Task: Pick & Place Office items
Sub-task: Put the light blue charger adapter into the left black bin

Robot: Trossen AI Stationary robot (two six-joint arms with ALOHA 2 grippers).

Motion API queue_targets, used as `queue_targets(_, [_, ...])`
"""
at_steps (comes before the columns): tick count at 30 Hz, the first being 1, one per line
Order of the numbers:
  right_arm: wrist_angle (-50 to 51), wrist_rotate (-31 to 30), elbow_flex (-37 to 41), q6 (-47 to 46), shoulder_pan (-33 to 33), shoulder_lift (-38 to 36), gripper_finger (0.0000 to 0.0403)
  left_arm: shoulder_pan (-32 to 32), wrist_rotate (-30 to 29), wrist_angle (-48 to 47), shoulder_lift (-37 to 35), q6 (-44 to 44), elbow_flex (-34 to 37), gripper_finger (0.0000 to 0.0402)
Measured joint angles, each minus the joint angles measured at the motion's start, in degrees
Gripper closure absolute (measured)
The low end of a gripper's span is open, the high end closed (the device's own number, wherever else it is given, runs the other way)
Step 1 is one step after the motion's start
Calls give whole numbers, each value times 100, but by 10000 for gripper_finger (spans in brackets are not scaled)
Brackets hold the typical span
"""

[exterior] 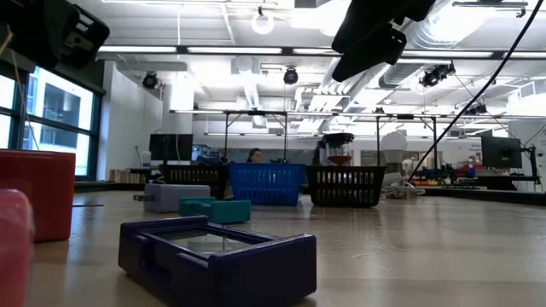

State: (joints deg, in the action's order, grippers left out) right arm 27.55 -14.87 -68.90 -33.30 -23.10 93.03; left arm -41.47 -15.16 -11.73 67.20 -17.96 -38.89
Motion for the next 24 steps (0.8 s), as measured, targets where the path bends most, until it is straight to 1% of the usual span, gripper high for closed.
queue_targets(5, [2, 1, 0, 4, 0, 0, 170, 52, -6, 4, 0, 12, 0, 140])
queue_targets(7, [0, 0, 0, 7, 0, 0, 170, 59, -2, 40, 0, -58, 0, 122])
queue_targets(8, [0, 0, 0, 9, -1, 0, 170, 59, 0, 57, 7, -228, -2, 116])
queue_targets(10, [0, 0, 0, 9, -1, 0, 170, 59, -11, 55, 29, -525, -7, 110])
queue_targets(12, [0, 0, 0, 11, 0, 0, 170, 80, -222, 49, 33, -720, -7, 108])
queue_targets(15, [-8, 0, 0, 33, 1, 0, 170, 248, -955, 33, 33, -1222, -9, 108])
queue_targets(17, [-32, 0, 0, 33, -2, 0, 170, 420, -1344, 23, 33, -1567, -9, 108])
queue_targets(20, [-71, 0, 0, 33, 0, 0, 170, 758, -1421, 44, 107, -1749, -9, 108])
queue_targets(24, [-133, 0, 0, 38, 1, 0, 170, 1091, -1425, 196, 466, -1578, -9, 108])
